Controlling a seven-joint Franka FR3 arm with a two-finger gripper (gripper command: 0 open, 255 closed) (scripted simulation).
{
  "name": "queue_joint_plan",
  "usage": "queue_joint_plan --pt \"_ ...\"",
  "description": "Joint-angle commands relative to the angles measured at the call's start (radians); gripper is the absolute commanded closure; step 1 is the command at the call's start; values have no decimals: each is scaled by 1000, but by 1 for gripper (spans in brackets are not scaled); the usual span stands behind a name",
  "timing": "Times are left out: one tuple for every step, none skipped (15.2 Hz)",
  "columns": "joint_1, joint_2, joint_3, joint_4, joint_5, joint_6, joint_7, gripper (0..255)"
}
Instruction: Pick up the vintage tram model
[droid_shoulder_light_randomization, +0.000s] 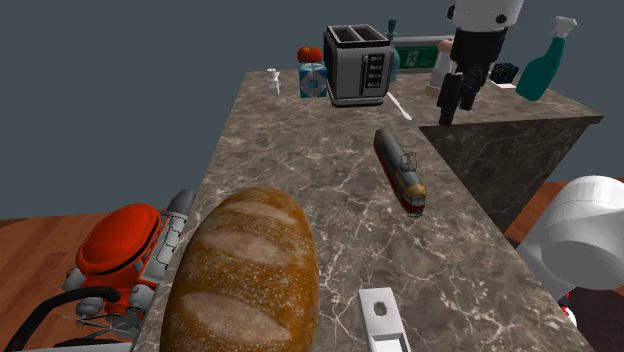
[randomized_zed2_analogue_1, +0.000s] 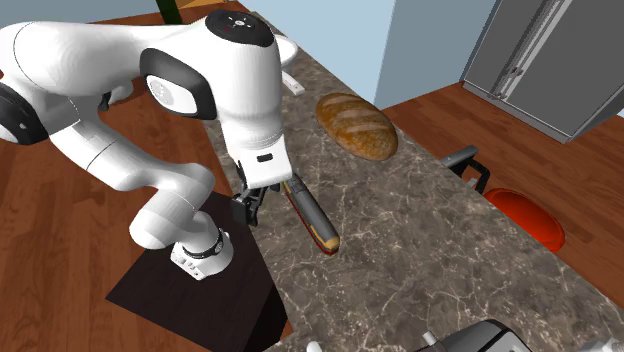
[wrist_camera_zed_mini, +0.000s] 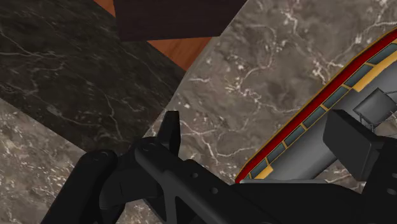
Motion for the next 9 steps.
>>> queue_joint_plan --pt "0 0 0 0 0 0 0 0" --pt "-11 2 23 -16 27 27 65 0" --pt "-24 7 48 -30 53 55 128 0" --pt "-35 13 72 -42 78 84 191 0" --pt "-48 22 97 -52 103 115 253 0" --pt "-59 33 122 -61 126 146 314 0" --pt "-71 46 147 -67 148 178 376 0" --pt "-84 60 172 -72 169 211 436 0" --pt "-97 77 197 -75 188 244 496 0"
